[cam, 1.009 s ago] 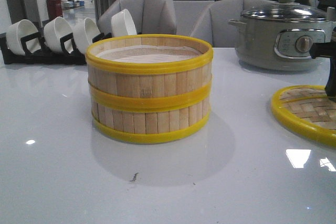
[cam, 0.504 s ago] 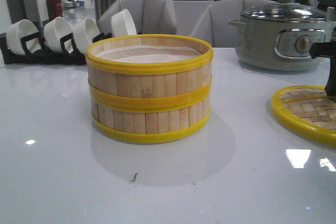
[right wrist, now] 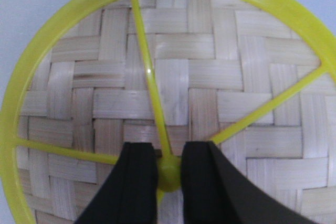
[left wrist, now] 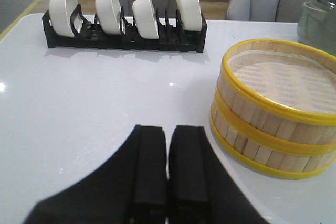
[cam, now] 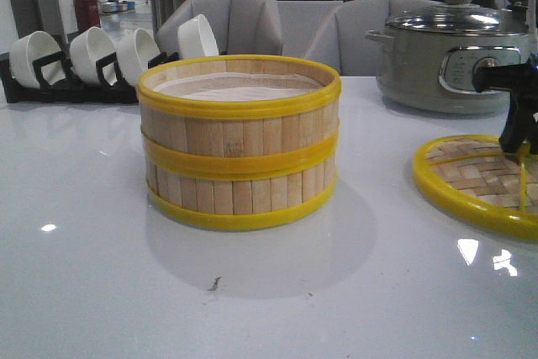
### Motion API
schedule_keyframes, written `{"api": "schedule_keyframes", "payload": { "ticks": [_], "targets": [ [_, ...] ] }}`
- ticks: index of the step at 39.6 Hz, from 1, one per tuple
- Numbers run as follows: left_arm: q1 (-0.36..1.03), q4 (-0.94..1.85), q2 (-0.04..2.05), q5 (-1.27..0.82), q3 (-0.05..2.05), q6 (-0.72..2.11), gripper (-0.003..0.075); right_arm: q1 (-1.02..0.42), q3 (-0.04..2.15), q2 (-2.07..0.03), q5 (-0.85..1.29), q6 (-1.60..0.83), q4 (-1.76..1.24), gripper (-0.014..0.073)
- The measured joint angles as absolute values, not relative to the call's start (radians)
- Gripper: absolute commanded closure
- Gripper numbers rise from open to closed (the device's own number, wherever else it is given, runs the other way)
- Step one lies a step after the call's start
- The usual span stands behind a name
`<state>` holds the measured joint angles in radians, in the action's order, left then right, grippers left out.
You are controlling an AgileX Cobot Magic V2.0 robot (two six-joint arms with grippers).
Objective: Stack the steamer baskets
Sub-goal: 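Lift the woven lid with the right gripper and carry it toward the stack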
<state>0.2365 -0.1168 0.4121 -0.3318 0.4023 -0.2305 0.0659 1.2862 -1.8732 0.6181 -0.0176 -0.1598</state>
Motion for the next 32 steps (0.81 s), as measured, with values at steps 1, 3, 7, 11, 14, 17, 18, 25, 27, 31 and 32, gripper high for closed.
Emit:
{"api": "schedule_keyframes", "payload": {
  "ticks": [1, 3, 7, 11, 14, 17, 18, 25, 27, 31, 32],
  "targets": [
    [0.237, -0.117, 0.412, -0.332, 0.402, -0.230, 0.0634, 0.060, 1.286, -1.865, 0.619, -0.018, -0.160, 0.0548],
    [0.237, -0.117, 0.412, -0.332, 0.402, -0.230, 0.0634, 0.047, 1.292, -1.851, 0.629, -0.018, -0.160, 0.0549],
    [0.237, -0.117, 0.412, -0.332, 0.402, -0.230, 0.0634, 0.015, 1.334, -1.812, 0.654, -0.018, -0.160, 0.0549],
    [0.237, -0.117, 0.412, -0.332, 0.402, -0.230, 0.0634, -0.028, 1.419, -1.766, 0.698, -0.018, -0.160, 0.0549],
    [0.237, -0.117, 0.412, -0.332, 0.402, -0.230, 0.0634, -0.063, 1.491, -1.748, 0.745, -0.018, -0.160, 0.0549],
    [0.237, -0.117, 0.412, -0.332, 0.402, -0.230, 0.0634, -0.103, 1.569, -1.745, 0.793, -0.018, -0.160, 0.0549],
    [0.237, -0.117, 0.412, -0.332, 0.402, -0.230, 0.0634, -0.114, 1.589, -1.745, 0.804, -0.018, -0.160, 0.0549],
    [0.237, -0.117, 0.412, -0.332, 0.402, -0.230, 0.0634, -0.225, 1.737, -1.745, 0.856, -0.018, -0.160, 0.0549],
    [0.237, -0.117, 0.412, -0.332, 0.402, -0.230, 0.0634, -0.258, 1.772, -1.749, 0.863, -0.018, -0.160, 0.0549],
    [0.237, -0.117, 0.412, -0.332, 0.402, -0.230, 0.0634, -0.323, 1.843, -1.775, 0.880, -0.018, -0.160, 0.0549],
    [0.237, -0.117, 0.412, -0.332, 0.402, -0.230, 0.0634, -0.342, 1.857, -1.783, 0.885, -0.018, -0.160, 0.0549]
  ]
}}
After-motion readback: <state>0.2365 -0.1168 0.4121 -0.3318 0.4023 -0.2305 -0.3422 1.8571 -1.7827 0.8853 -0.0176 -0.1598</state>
